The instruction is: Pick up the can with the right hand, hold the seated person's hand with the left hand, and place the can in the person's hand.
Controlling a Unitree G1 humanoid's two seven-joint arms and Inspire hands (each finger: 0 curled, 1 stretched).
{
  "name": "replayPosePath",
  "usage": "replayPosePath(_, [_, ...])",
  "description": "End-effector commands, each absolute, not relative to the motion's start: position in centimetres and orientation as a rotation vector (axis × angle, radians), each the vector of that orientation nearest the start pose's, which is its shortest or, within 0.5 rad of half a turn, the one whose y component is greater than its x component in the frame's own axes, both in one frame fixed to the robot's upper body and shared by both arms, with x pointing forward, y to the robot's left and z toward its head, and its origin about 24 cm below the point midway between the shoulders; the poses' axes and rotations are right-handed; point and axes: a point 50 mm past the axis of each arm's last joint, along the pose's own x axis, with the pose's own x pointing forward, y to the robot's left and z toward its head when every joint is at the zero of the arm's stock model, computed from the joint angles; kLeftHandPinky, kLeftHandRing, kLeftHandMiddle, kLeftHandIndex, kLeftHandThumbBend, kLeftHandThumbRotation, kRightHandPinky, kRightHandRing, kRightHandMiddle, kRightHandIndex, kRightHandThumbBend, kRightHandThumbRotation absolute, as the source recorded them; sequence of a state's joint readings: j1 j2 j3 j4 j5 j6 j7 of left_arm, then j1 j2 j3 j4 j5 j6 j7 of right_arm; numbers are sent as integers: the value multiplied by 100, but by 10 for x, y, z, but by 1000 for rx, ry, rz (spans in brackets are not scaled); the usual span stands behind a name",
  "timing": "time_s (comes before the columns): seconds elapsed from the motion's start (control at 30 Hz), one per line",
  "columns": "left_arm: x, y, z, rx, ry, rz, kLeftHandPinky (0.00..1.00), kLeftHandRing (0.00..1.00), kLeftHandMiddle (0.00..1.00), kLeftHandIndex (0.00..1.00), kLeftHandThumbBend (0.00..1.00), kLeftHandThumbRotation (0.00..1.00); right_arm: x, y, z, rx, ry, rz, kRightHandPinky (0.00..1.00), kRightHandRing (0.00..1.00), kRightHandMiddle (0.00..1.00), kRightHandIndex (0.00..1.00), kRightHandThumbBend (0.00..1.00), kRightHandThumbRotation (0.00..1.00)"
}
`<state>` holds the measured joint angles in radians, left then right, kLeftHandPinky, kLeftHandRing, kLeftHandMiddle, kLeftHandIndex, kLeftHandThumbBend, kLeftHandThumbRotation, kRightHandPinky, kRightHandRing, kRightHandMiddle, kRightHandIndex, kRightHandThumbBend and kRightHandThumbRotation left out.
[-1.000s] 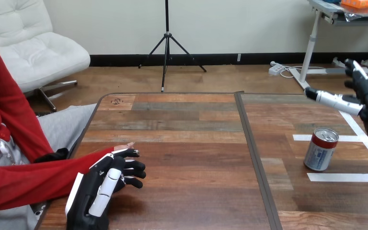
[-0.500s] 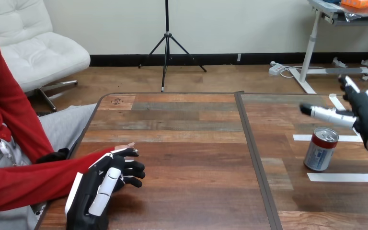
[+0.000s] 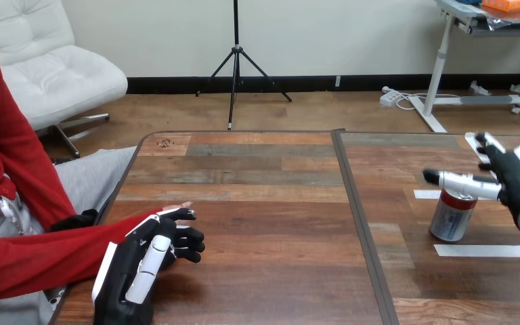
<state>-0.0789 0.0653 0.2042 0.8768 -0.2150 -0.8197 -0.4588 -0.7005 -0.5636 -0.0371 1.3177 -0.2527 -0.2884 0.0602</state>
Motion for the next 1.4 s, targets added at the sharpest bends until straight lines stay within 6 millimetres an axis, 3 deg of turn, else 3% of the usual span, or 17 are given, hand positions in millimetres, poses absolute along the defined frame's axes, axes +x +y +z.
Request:
replayPosePath(0.0, [233, 192, -32, -55, -128, -152, 49, 53, 53, 62, 71, 77, 336, -314, 50, -665, 333, -123, 81, 93, 96, 97, 100, 40])
replayPosePath(0.3, [233, 192, -32, -55, -130, -154, 49, 52, 52, 62, 71, 77, 332, -313, 41, -678, 389, -112, 74, 90, 94, 97, 100, 42])
replayPosePath(0.73, [233, 192, -32, -66, -131, -153, 45, 51, 51, 62, 71, 76, 327, -313, 32, -678, 435, -114, 82, 94, 98, 96, 100, 45])
replayPosePath(0.9, [233, 191, -32, -64, -134, -153, 46, 50, 50, 62, 71, 76, 325, -314, 28, -685, 452, -125, 75, 87, 90, 91, 100, 41])
replayPosePath(1.37, [233, 191, -32, -66, -133, -154, 43, 49, 49, 62, 70, 77, 324, -311, 25, -717, 451, -139, 70, 78, 81, 81, 100, 27])
